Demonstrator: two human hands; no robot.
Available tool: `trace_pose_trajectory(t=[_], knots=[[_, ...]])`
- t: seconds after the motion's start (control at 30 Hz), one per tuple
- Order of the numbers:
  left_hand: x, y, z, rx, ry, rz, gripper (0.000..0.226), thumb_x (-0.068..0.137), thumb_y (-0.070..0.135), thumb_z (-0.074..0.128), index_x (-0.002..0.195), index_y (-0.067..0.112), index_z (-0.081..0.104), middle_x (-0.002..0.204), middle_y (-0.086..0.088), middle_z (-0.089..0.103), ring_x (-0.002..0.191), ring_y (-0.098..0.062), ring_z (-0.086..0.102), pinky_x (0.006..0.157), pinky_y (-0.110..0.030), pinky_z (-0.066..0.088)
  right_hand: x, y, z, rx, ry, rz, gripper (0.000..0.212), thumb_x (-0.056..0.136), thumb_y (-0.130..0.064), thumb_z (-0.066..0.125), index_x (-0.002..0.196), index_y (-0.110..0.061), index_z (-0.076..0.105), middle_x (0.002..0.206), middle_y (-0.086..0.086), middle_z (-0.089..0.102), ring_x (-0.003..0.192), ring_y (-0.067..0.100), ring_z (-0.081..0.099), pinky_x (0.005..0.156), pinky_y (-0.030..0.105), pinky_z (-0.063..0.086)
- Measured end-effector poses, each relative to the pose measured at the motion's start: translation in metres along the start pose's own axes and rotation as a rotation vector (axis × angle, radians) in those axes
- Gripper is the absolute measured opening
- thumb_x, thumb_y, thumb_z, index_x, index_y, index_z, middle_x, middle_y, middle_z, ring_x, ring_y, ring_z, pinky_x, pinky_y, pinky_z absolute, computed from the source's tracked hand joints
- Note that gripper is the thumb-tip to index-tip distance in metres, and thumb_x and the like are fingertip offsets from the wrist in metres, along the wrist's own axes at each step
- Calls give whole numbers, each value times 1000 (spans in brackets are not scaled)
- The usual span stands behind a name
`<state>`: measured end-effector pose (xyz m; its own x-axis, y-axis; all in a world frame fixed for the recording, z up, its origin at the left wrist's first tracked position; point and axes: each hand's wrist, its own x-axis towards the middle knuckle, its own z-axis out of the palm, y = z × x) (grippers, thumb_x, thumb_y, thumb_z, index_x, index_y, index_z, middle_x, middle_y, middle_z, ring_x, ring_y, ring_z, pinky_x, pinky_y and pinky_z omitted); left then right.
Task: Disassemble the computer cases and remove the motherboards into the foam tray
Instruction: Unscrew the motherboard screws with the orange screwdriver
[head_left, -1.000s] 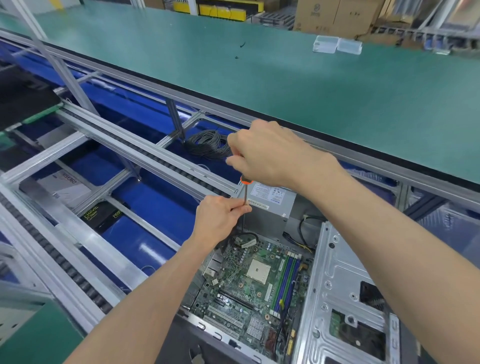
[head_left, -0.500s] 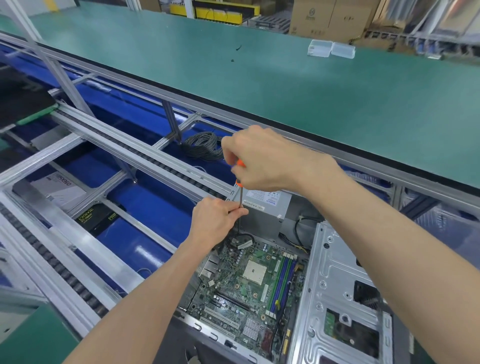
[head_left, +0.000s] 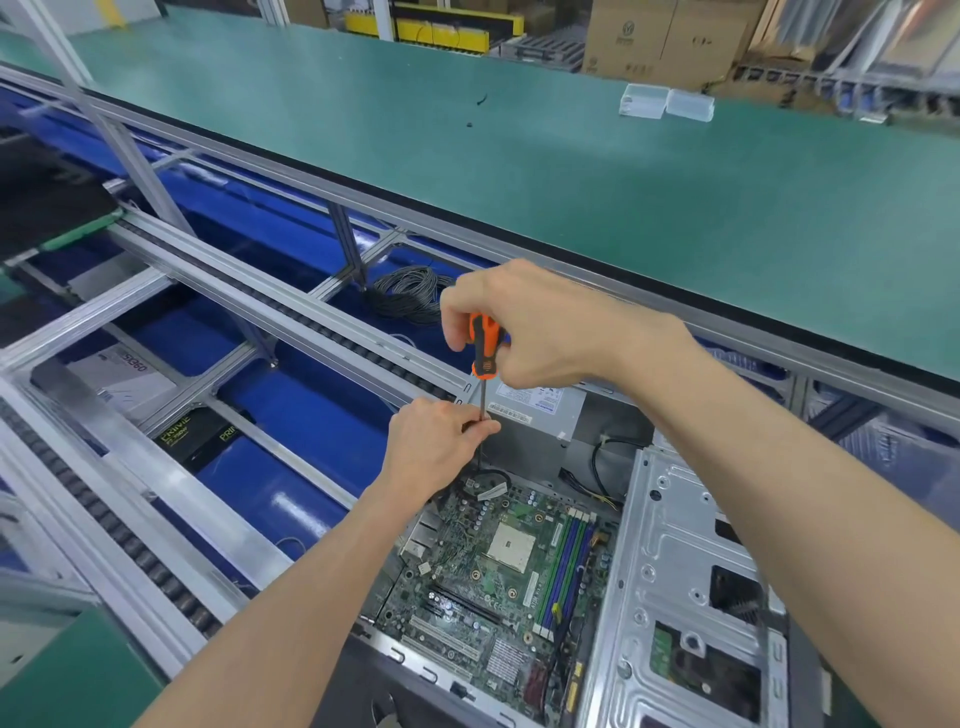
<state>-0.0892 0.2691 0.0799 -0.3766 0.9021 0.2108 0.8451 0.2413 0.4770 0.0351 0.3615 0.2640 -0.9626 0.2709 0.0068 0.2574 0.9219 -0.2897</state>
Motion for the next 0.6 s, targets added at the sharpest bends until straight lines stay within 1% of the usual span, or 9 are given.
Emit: trace_pose_trajectory(t=[0.07, 0.1, 0.17, 0.2, 0.27, 0.33, 0.43, 0.53, 0.6], knots=[[1, -1, 1, -5, -13, -3, 20, 91, 47, 66, 90, 32, 78, 60, 3, 65, 69, -25, 61, 65, -37, 52, -3, 0, 1, 7, 34, 11, 21, 73, -11, 60, 92, -21, 62, 83, -5, 60, 74, 18, 55, 62, 29, 44], [2, -2, 1, -6, -24, -7, 20, 92, 48, 64, 92, 33, 78, 64, 3, 68, 72, -25, 63, 68, -37, 53, -1, 4, 4, -59, 89, 42, 8, 80, -25, 63, 87, -24, 58, 78, -5, 57, 71, 20, 54, 60, 32, 43], [3, -3, 2, 9, -45, -14, 23, 93, 50, 61, 96, 34, 77, 71, 3, 71, 78, -26, 65, 72, -39, 54, 2, 4, 7, -222, 155, 171, 33, 93, -55, 52, 81, -24, 51, 70, -2, 46, 62, 22, 45, 52, 33, 33], [3, -4, 2, 19, -52, -12, 23, 94, 51, 60, 97, 34, 77, 72, 3, 72, 79, -26, 65, 72, -39, 54, 3, 4, 8, -263, 166, 214, 39, 96, -58, 47, 83, -22, 51, 70, -1, 41, 61, 23, 42, 51, 32, 28], [3, -4, 3, 26, -57, -10, 23, 94, 51, 60, 96, 34, 76, 71, 3, 71, 79, -25, 65, 71, -38, 53, 6, 2, 10, -263, 139, 184, 27, 98, -44, 50, 89, -20, 57, 71, 0, 41, 71, 31, 48, 56, 36, 37], [3, -4, 3, 23, -64, -10, 22, 93, 51, 60, 98, 35, 75, 71, 3, 71, 80, -26, 65, 71, -37, 53, 5, 3, 7, -196, 88, 78, 5, 88, -20, 56, 90, -19, 61, 78, 0, 56, 81, 27, 55, 67, 37, 47], [3, -4, 2, 5, -69, -15, 21, 93, 50, 61, 105, 38, 73, 75, 1, 71, 84, -29, 65, 73, -40, 52, 0, 1, -1, -53, -20, 12, 30, 72, -4, 59, 98, -19, 64, 89, -5, 61, 78, 14, 53, 67, 32, 48], [3, -4, 1, -34, -73, -24, 16, 93, 47, 63, 96, 35, 73, 67, 4, 67, 78, -26, 63, 73, -39, 52, 1, -1, 4, -90, 57, 78, 16, 81, -34, 65, 89, -23, 57, 80, -5, 53, 73, 20, 54, 64, 37, 48], [3, -3, 0, -31, -79, -26, 16, 93, 47, 62, 93, 35, 73, 64, 5, 65, 76, -25, 62, 70, -37, 51, 5, -3, 8, -213, 113, 192, 41, 91, -60, 54, 79, -21, 46, 71, -3, 39, 59, 18, 40, 57, 36, 35]])
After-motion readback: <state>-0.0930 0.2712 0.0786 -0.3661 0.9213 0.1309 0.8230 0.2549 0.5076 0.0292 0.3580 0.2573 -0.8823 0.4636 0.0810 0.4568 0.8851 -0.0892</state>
